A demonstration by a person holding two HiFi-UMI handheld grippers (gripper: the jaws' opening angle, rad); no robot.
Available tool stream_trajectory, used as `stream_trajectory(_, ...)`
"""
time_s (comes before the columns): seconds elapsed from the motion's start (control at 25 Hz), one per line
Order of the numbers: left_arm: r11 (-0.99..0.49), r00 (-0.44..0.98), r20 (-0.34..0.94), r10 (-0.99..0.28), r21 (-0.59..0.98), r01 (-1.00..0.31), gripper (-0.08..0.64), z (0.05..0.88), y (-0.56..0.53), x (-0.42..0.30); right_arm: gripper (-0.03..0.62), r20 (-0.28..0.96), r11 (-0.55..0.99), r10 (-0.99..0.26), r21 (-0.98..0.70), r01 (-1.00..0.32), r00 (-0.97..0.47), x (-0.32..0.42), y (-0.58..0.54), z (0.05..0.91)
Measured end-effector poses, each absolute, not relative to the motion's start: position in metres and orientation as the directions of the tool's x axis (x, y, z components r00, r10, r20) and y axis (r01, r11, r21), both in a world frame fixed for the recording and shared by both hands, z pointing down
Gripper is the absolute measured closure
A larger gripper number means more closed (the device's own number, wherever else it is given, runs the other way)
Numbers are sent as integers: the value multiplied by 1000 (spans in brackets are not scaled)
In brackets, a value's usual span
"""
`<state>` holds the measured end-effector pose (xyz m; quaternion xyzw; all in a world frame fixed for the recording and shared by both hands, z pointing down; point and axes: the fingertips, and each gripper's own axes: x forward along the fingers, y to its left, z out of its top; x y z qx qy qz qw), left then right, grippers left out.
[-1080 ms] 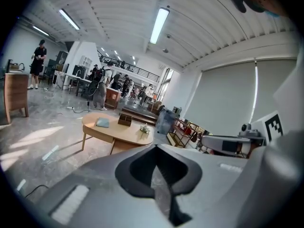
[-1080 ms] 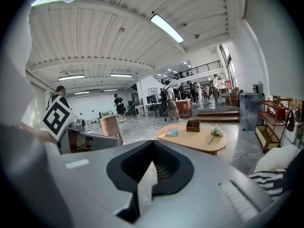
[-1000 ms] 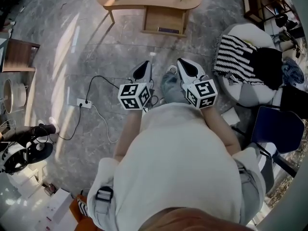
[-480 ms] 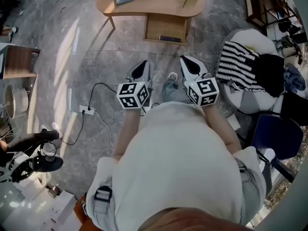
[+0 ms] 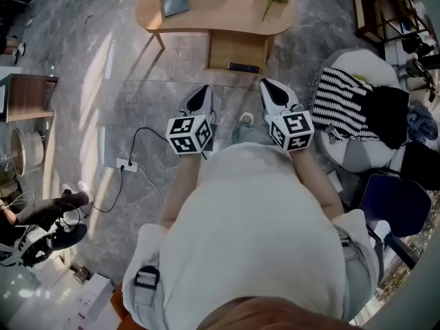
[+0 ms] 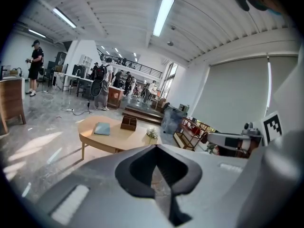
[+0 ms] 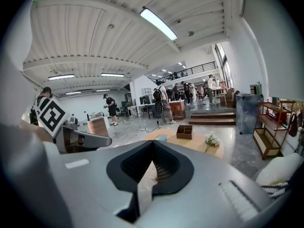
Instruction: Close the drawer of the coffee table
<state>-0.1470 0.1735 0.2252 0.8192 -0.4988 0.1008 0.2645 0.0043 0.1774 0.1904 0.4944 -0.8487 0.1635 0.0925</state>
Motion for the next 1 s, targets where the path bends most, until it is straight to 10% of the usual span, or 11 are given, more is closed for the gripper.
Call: stream_trajectory(1.0, -351, 466, 527, -710, 309, -884, 560, 289, 74, -146, 591, 411, 344, -820, -200, -917, -397, 50, 83, 253)
